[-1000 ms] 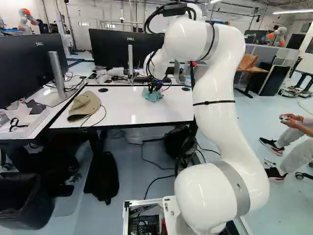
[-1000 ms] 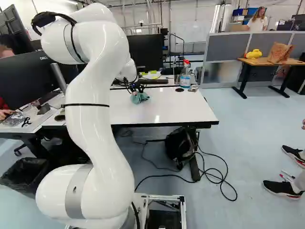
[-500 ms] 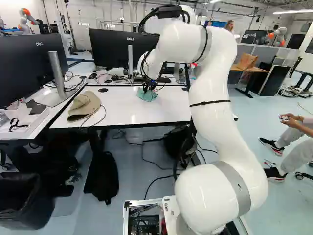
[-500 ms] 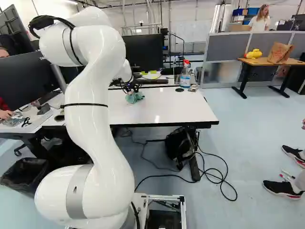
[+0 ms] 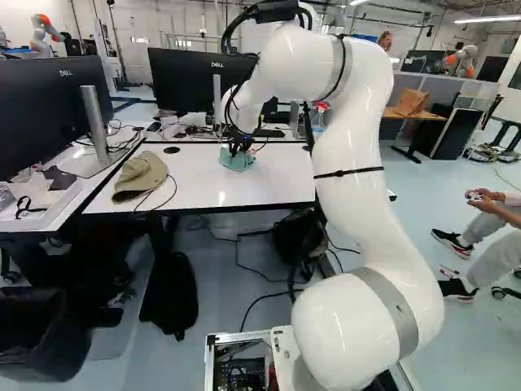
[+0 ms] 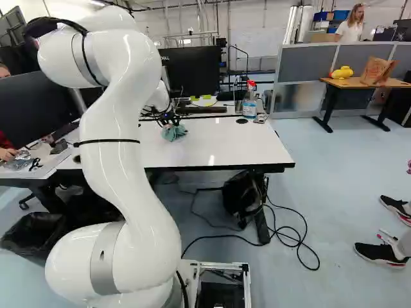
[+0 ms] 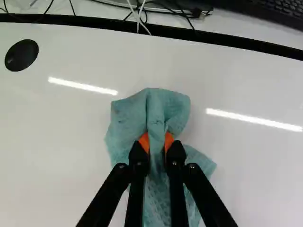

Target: Clean the table with the green towel

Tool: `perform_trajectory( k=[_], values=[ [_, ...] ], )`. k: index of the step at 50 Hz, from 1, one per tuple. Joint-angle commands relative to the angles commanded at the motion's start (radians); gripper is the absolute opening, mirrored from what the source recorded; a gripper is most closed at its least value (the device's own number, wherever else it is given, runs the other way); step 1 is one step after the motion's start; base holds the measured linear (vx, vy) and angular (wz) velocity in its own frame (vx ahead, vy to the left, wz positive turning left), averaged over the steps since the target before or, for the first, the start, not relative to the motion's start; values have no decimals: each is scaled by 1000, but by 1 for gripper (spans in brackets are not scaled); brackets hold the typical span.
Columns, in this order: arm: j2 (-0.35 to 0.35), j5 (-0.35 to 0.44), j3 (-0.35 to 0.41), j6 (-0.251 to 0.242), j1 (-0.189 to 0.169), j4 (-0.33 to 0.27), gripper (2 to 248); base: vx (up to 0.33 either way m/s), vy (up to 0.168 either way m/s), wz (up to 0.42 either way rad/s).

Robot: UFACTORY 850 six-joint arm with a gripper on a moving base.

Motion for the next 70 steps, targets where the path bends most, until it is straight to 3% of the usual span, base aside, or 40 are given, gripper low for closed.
perform_trajectory(
  k=[23, 52, 70],
  values=[
    [90, 0, 125, 0, 12, 0, 53, 0, 0, 0],
    [144, 0, 198, 0, -57, 0, 53, 0, 0, 0],
    [177, 0, 207, 0, -58, 0, 53, 0, 0, 0]
  ],
)
